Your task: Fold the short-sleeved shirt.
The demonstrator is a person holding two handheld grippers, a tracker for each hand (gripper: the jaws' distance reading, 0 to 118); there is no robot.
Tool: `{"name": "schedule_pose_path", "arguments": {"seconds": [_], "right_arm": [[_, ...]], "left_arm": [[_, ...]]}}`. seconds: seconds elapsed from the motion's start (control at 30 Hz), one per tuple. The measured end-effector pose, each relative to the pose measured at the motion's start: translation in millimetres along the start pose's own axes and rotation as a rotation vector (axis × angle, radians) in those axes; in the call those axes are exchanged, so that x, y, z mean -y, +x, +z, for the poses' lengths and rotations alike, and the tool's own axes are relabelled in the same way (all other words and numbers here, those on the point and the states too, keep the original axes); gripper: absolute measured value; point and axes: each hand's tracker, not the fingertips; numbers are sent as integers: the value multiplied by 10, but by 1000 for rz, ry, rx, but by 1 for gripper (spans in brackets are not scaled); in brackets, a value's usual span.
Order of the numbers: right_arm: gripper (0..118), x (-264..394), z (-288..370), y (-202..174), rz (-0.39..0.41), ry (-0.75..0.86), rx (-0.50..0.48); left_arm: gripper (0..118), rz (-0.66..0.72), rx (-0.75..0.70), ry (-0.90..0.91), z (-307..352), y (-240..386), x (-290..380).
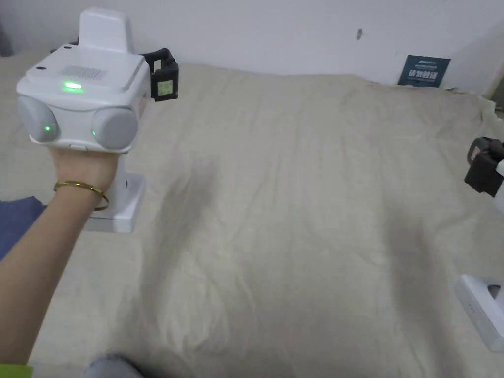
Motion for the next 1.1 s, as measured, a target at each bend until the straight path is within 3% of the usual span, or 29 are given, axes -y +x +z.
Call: {"name": "schedule_pose_path", "arguments": {"seconds": [0.1, 0.17, 0.23, 0.3, 0.37, 1.1], "right_arm": [[0, 48, 39, 25, -1, 14, 1], [0, 104, 64, 20, 2, 22, 7], [0, 163, 88, 24, 0, 28, 9], [0, 234, 109, -4, 5, 33, 18], [0, 297, 127, -11, 10, 34, 21], [0, 725, 428, -330, 9, -35, -20]], "left_arm": [[49, 15, 74, -1, 111, 303, 150], [45, 18, 97, -8, 180, 421, 269], [22, 24, 106, -14, 255, 529, 387], [7, 33, 136, -26, 314, 569, 509], [0, 34, 151, -42, 379, 616, 618], [0, 70, 129, -142, 687, 579, 1227]]}}
